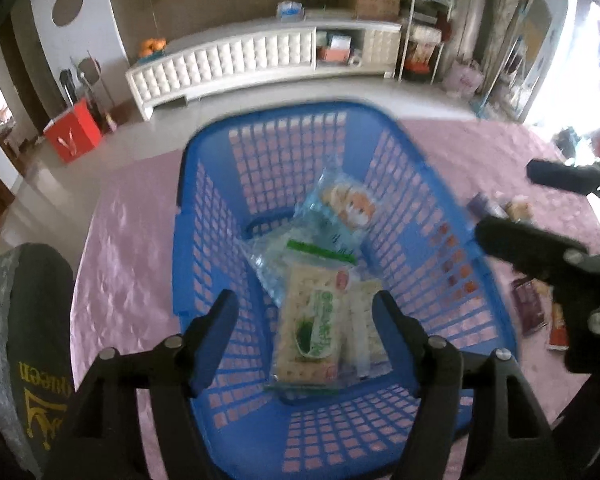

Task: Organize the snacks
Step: 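Lower the green cracker pack into the basket and open the left tool, then move both tools away from the basket over the remaining snacks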

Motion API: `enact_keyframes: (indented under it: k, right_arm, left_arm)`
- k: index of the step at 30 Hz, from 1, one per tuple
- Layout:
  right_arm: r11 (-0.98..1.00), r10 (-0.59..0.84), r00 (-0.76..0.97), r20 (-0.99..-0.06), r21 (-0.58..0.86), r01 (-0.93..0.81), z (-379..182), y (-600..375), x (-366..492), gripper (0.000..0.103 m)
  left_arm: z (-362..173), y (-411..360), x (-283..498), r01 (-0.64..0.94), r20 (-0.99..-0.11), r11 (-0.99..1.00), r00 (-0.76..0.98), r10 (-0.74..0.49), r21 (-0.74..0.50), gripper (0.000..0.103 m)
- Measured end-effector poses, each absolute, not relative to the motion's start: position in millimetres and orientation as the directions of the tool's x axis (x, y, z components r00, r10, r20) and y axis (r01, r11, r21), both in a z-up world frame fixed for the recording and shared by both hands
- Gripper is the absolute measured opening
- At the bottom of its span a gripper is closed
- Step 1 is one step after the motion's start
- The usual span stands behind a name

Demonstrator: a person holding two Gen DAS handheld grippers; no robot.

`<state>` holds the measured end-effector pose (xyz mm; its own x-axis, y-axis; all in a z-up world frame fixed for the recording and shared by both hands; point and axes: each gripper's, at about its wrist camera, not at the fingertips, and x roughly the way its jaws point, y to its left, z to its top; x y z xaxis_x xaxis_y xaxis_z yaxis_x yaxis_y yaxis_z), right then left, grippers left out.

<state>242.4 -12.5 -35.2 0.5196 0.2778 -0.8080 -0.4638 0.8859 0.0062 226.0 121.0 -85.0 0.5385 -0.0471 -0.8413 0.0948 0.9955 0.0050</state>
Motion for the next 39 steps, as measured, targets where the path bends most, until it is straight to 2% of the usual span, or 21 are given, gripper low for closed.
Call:
enact_keyframes:
  k: [4,11,13,14,17,19,21,25,30,39]
  right_arm:
    - [0.889,0.3,0.539,-0.787,0.026,-0.457,-18,-16,229,0.091]
    - [0.905,0.33,0.62,-0.712,0.052,-0.422,23,-32,191,0.091]
    - [0.909,0.333,0.652,-0.681,0.048,-0.414,35,-39,178,0.091]
    - [0.912,0.329,0.672,-0.663,0.037,-0.41,42,-43,170,0.091]
    - [0.916,0.322,0.721,-0.614,0.008,-0.402,59,-54,151,0.091]
    - [0.92,0.315,0.748,-0.584,-0.007,-0.393,67,-61,141,0.091]
    - [0.922,0.309,0.77,-0.558,-0.023,-0.386,74,-70,131,0.091]
    - [0.928,0.278,0.805,-0.523,-0.069,-0.366,80,-84,116,0.095]
    - [0.949,0.244,0.843,-0.479,-0.059,-0.309,85,-115,100,0.103]
    - [0.965,0.172,0.861,-0.478,-0.093,-0.245,83,-164,92,0.103]
  left_arm:
    - [-54,114,208,0.08,-0.773,0.997,0.632,-0.055,-0.005,0.067]
    - [3,108,148,0.015,-0.579,1.0,0.815,-0.014,-0.003,0.067]
    - [13,105,136,0.011,-0.554,1.0,0.832,-0.008,0.001,0.073]
    - [18,101,129,0.01,-0.543,1.0,0.84,-0.003,0.01,0.084]
    - [32,87,109,0.012,-0.503,0.999,0.864,0.006,0.033,0.087]
    - [38,80,102,0.023,-0.489,0.999,0.872,-0.004,0.033,0.091]
    - [43,72,93,0.03,-0.477,0.999,0.879,-0.012,0.03,0.103]
    - [48,56,81,0.051,-0.47,0.999,0.882,-0.045,0.0,0.103]
    - [51,30,77,0.078,-0.468,0.997,0.881,-0.064,0.011,0.103]
    - [47,-26,84,0.159,-0.496,0.987,0.859,-0.127,0.023,0.103]
